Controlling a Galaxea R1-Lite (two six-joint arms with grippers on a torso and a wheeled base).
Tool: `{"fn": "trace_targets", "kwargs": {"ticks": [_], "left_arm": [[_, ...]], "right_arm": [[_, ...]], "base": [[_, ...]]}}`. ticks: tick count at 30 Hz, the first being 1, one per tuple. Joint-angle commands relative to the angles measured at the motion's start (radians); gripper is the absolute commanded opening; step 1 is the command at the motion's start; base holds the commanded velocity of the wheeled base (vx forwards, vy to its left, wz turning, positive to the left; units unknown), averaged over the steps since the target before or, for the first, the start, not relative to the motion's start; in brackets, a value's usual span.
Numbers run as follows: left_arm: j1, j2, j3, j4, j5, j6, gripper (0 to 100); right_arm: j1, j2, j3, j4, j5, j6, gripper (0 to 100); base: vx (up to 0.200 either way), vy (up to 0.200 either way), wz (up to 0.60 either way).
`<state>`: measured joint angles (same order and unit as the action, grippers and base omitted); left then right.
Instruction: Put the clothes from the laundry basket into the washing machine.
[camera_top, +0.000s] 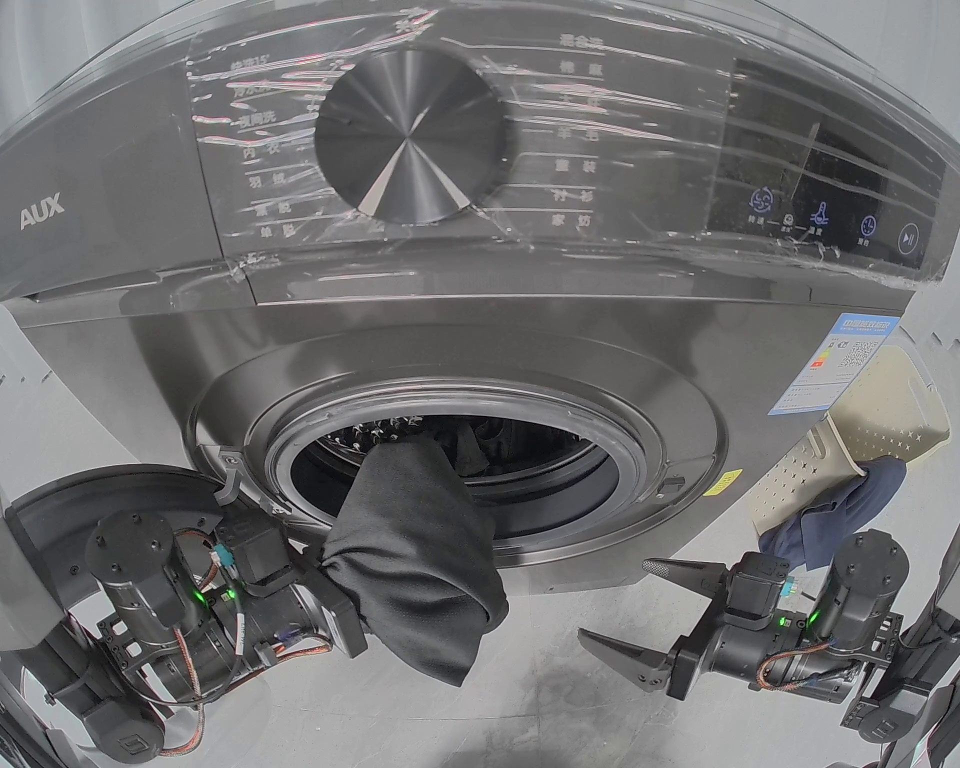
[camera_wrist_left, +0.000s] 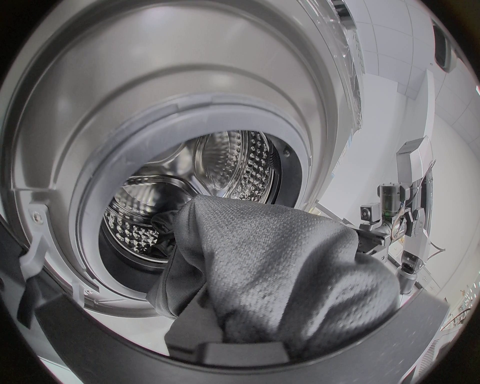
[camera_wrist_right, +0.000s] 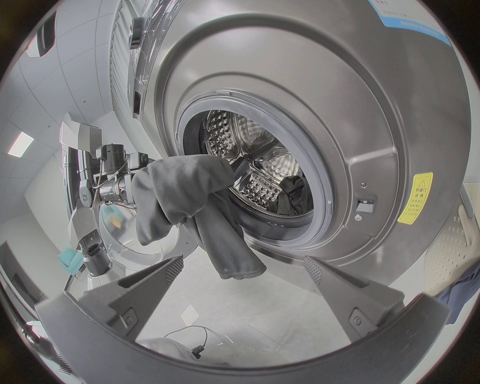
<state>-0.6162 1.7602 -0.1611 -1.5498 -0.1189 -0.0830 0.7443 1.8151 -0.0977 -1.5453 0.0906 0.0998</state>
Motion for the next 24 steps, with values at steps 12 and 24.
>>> {"fn": "trace_targets", "kwargs": {"ticks": [12,24], "left_arm": [[0.015,0.229,-0.184,-0.001,0.012,-0.021,0],[0.012,0.387,-0.407,0.000,0.061,-0.038,0]], "right_arm": [[0.003,-0.014,0.001,0.001,0.003,-0.002,100],[0.009,-0.013,-0.001,0.001,0.004,0.000,100]], "base": [[0.000,0.000,0.00],[0.000,0.000,0.00]]}}
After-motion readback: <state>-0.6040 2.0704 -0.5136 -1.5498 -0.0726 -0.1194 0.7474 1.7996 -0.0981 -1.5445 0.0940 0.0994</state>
